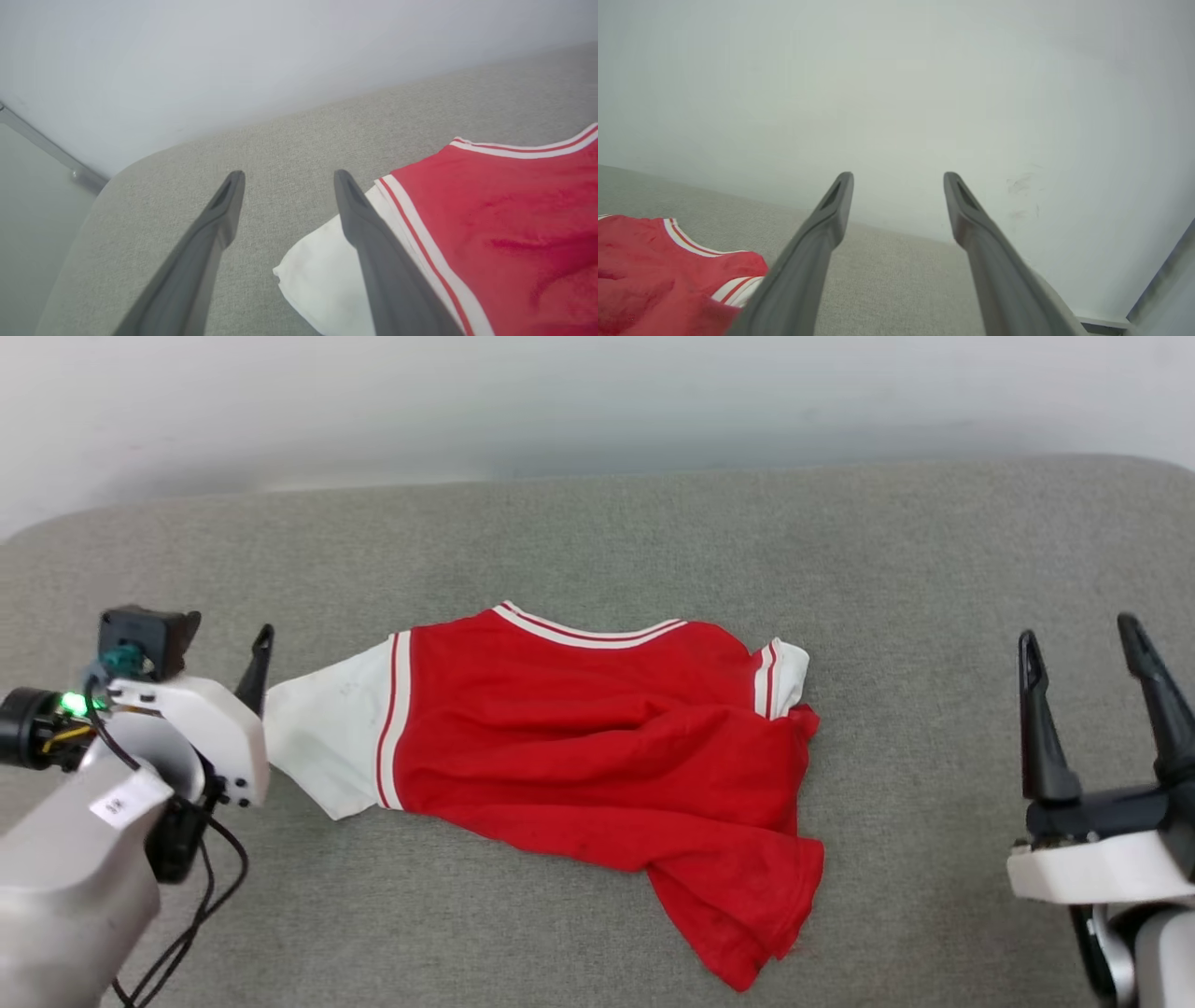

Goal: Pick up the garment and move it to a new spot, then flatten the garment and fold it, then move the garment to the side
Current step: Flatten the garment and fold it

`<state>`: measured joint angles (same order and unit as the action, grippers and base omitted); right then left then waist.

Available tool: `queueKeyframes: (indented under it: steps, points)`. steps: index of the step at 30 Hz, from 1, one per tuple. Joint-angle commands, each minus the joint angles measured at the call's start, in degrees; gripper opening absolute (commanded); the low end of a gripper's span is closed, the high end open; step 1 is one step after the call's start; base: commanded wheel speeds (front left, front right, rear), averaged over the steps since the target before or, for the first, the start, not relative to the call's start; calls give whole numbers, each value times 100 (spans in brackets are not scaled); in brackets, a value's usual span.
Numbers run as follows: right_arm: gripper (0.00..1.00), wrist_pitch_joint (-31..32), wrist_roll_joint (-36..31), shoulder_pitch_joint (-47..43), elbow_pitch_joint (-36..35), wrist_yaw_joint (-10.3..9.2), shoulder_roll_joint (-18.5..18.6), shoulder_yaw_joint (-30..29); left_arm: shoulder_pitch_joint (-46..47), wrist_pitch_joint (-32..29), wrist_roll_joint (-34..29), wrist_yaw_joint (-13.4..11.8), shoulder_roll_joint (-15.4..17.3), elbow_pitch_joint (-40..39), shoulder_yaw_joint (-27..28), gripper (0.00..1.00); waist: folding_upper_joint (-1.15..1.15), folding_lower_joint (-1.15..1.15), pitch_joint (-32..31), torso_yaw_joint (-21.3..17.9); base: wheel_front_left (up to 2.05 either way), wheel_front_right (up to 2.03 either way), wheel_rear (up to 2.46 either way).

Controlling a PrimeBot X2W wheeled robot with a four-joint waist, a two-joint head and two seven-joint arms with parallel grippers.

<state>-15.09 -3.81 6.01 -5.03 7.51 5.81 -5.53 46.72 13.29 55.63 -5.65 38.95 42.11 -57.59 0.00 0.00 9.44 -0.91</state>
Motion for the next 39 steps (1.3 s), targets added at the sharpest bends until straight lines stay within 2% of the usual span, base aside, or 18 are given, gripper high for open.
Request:
queueKeyframes:
  steps: [1,3,7,9,12,15,16,19,24,27,32,35,38,39]
  points:
    - [100,-11,3,206,-30,-4,180,81,-194,129,-109,-250,-15,-240,116,100,0,0,-133,107,0,0,0]
    - [100,-11,31,418,-10,-4,446,246,-408,185,-255,-575,-11,-645,382,100,0,0,-197,165,0,0,0]
    - [100,-11,284,881,389,-4,1091,818,-1235,189,-941,-1379,-7,-1971,1335,100,0,0,-283,267,0,0,0]
    - [100,170,551,1281,627,-4,1461,1260,-1679,188,-1293,-1699,-56,-2556,1849,100,0,0,-296,304,0,0,0]
    - [100,943,1133,1819,748,-4,2132,2099,-2420,189,-1795,-2003,-264,-3285,2568,100,0,0,-291,366,0,0,0]
    - [100,2042,1950,2370,696,-3,2722,3014,-3047,189,-2282,-2147,-525,-3831,3108,100,0,0,-271,441,0,0,0]
    - [100,3229,2838,2908,524,-5,3279,4000,-3515,189,-2709,-2107,-832,-4194,3468,100,0,0,-222,510,0,0,0]
    - [100,4318,3582,3478,411,-5,3644,4818,-3837,190,-3055,-2019,-1126,-4385,3732,100,0,0,-117,568,0,0,0]
    - [100,5510,4589,4271,633,-4,3642,5945,-4067,190,-3456,-1740,-1649,-4470,3990,100,0,0,124,687,0,0,0]
    - [100,5743,4815,4580,1032,-4,3479,6610,-4059,190,-3639,-1541,-1941,-4413,4142,100,0,0,273,777,0,0,0]
    - [100,5625,5044,4658,1959,-4,3054,7556,-3923,191,-3929,-1158,-2338,-4216,4384,100,0,0,442,914,0,0,0]
    - [100,5527,5193,4296,2429,-2,2791,7887,-3972,190,-4133,-927,-2576,-4091,4558,100,0,0,443,971,0,0,0]
    - [100,5317,5207,4208,2474,6,2673,7942,-4055,190,-4251,-794,-2684,-4020,4716,100,0,0,379,925,0,0,0]
    - [23,5200,5192,4251,2432,5,2664,7940,-4093,191,-4296,-752,-2718,-4009,4791,100,0,0,345,888,0,0,0]
